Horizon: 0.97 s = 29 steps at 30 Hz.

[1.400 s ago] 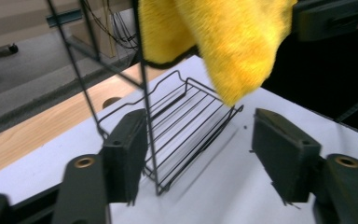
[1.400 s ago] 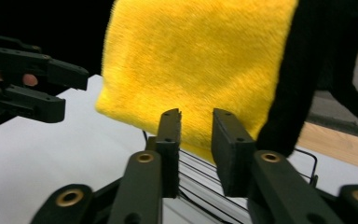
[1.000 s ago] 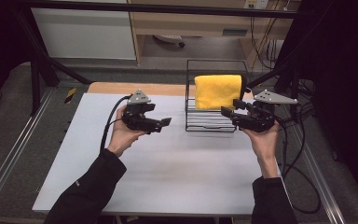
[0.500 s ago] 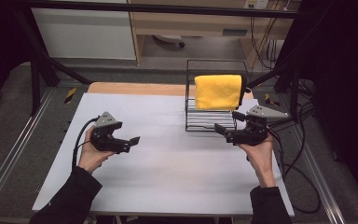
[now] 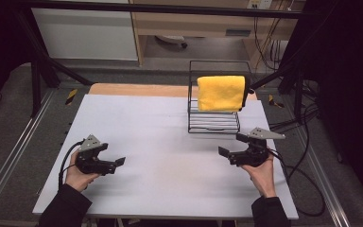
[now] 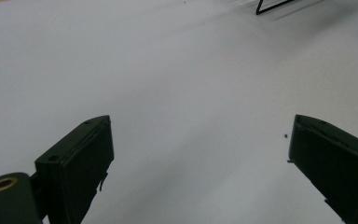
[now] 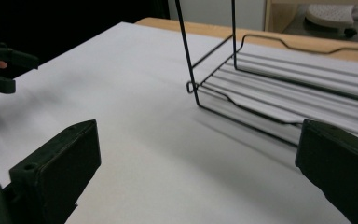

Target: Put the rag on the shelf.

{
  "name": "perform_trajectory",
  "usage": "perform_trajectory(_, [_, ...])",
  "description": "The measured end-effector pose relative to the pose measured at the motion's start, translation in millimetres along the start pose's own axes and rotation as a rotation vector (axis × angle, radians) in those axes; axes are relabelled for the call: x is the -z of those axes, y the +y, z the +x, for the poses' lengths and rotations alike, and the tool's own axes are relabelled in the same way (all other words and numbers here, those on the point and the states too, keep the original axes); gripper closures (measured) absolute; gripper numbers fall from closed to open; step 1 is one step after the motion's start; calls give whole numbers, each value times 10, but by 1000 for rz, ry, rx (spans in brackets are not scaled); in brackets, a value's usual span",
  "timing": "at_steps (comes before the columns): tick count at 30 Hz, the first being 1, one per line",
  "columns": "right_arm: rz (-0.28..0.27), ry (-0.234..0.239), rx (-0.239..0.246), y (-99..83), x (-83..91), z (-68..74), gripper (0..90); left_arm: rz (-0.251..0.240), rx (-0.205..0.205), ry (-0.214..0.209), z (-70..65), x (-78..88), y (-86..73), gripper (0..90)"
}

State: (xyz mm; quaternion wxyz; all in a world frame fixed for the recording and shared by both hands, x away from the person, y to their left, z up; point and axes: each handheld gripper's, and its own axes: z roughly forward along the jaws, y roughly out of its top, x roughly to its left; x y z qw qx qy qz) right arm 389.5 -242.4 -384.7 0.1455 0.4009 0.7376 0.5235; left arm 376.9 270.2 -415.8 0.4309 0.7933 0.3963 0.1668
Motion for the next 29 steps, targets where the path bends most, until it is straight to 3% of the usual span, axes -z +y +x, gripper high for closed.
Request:
perform_trajectory(7, [64, 11, -4, -338, 1, -70, 4, 18, 13, -15, 56, 49, -221, 66])
perform_trajectory(15, [90, 4, -7, -620, 71, -126, 4, 20, 13, -5, 92, 83, -361, 69])
perform_trajectory(29, [104, 2, -12, -756, 119, -182, 5, 34, 2, -2, 90, 67, -419, 70])
